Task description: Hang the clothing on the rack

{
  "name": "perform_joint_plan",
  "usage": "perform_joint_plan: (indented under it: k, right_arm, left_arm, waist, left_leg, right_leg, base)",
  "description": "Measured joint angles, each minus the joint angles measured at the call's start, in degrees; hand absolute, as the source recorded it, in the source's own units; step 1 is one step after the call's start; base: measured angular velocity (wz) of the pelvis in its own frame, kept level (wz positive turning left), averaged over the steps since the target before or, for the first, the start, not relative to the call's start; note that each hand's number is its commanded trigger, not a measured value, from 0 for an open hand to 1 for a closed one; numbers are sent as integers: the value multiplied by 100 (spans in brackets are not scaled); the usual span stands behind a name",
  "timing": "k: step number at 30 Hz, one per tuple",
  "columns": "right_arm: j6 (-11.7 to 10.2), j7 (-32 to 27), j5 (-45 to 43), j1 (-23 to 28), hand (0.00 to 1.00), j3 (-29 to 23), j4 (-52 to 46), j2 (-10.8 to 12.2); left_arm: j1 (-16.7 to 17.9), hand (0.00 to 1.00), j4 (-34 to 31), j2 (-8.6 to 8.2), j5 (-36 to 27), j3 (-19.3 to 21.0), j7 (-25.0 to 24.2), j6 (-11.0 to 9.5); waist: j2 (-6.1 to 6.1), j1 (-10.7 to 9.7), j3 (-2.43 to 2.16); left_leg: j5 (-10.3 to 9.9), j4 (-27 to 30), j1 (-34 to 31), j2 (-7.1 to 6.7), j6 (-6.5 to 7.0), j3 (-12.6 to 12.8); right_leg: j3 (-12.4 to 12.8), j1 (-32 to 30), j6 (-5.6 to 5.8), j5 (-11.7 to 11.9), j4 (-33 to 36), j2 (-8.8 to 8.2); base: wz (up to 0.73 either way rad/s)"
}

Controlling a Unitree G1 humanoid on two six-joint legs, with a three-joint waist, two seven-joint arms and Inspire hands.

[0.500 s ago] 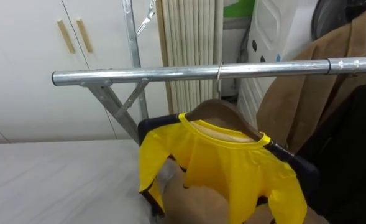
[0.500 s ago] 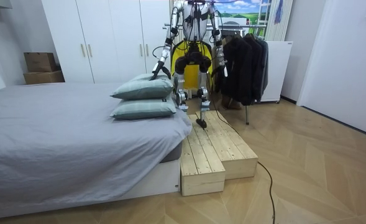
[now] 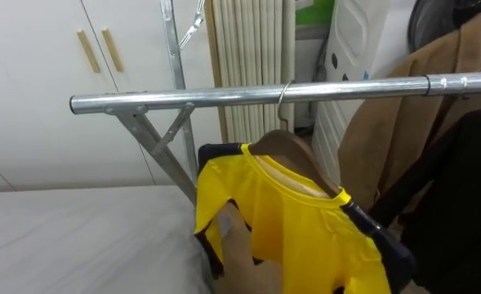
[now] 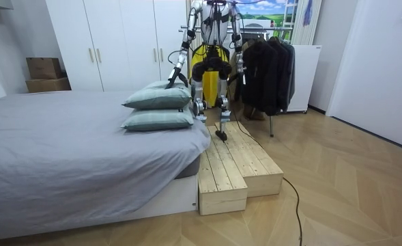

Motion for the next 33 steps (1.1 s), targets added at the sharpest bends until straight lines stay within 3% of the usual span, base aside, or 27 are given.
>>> perform_joint_plan:
  k: [19, 29, 33]
  right_arm:
    - [-568, -67, 334, 52, 0, 1, -68, 45]
    - [-749, -114, 555, 114, 0, 143, -186, 46]
    - [-750, -202, 641, 116, 0, 168, -188, 54]
  left_arm:
    - [-22, 0, 0, 0, -22, 3, 140, -2]
    - [-58, 0, 0, 0, -30, 2, 219, -3]
    - [-104, 0, -1, 0, -29, 3, 306, -9]
  waist:
    - [-22, 25, 0]
    - [42, 26, -28]
    - [62, 25, -15]
  left_leg:
    - [-11, -2, 47, 19, -8, -21]
    - [-9, -1, 23, 28, -12, -88]
    - [-9, 1, -11, 29, -14, -168]
  right_leg:
    - [-45, 80, 0, -2, -27, 9]
    - [-124, 109, -7, 2, -74, 4]
    - [-213, 112, -17, -6, -85, -14]
  base:
    - [0]
    - [3]
    - [10]
